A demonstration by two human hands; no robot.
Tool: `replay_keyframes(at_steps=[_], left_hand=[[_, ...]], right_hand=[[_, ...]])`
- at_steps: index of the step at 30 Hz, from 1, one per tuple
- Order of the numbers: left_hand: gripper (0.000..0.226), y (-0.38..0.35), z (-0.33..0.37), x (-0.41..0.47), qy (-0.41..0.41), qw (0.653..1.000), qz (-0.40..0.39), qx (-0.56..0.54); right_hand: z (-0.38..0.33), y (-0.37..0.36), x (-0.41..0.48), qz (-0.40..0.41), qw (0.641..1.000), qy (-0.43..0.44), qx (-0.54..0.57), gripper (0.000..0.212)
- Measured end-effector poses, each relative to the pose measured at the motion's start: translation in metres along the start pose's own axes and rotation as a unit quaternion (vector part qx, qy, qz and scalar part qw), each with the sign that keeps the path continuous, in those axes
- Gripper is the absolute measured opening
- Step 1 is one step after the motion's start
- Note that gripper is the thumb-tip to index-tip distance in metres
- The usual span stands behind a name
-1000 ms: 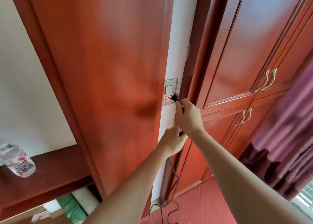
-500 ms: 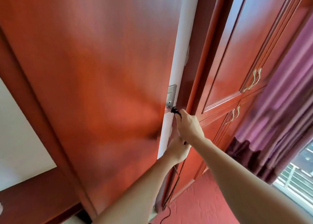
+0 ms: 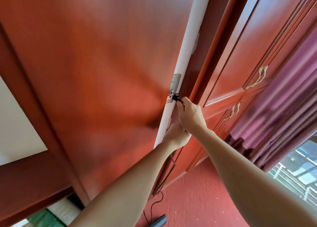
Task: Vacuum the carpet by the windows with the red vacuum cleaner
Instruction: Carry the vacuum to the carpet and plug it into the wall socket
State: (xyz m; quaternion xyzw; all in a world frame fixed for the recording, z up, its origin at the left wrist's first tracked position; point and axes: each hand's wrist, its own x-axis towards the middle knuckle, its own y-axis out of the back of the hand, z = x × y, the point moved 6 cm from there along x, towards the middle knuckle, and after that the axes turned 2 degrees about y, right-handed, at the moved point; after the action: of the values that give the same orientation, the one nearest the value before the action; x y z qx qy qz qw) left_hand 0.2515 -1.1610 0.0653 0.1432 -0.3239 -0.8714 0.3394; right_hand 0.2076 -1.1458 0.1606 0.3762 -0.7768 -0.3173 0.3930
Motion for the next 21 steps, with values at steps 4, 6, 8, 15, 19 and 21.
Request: replay_keyframes(at_steps=[4, 6, 8, 15, 19, 21], left_hand=[[0.021, 0.016, 0.004, -0.009, -0.014, 0.997, 0.073, -0.036], [0.033, 0.017, 0.000, -0.011, -0.010, 0.997, 0.065, -0.038], [0.038, 0.016, -0.006, -0.010, 0.002, 0.998, 0.047, -0.048], [0.050, 0.021, -0.014, -0.005, 0.013, 0.997, 0.055, -0.062], [0.059, 0.020, -0.022, -0.003, 0.031, 0.995, 0.063, -0.066], [0.056, 0.017, -0.024, -0.003, 0.030, 0.995, 0.064, -0.065]], right_hand=[[0.000, 0.000, 0.000, -0.007, 1.000, 0.006, -0.001, 0.027], [0.001, -0.001, 0.001, -0.018, 1.000, 0.007, 0.001, 0.027], [0.000, -0.002, 0.001, -0.019, 1.000, 0.006, 0.008, 0.027], [-0.002, 0.001, 0.003, -0.003, 1.000, 0.024, 0.007, 0.025], [-0.002, -0.003, 0.005, 0.008, 1.000, 0.011, 0.024, 0.029], [-0.002, -0.006, 0.004, 0.008, 1.000, 0.007, 0.021, 0.030]])
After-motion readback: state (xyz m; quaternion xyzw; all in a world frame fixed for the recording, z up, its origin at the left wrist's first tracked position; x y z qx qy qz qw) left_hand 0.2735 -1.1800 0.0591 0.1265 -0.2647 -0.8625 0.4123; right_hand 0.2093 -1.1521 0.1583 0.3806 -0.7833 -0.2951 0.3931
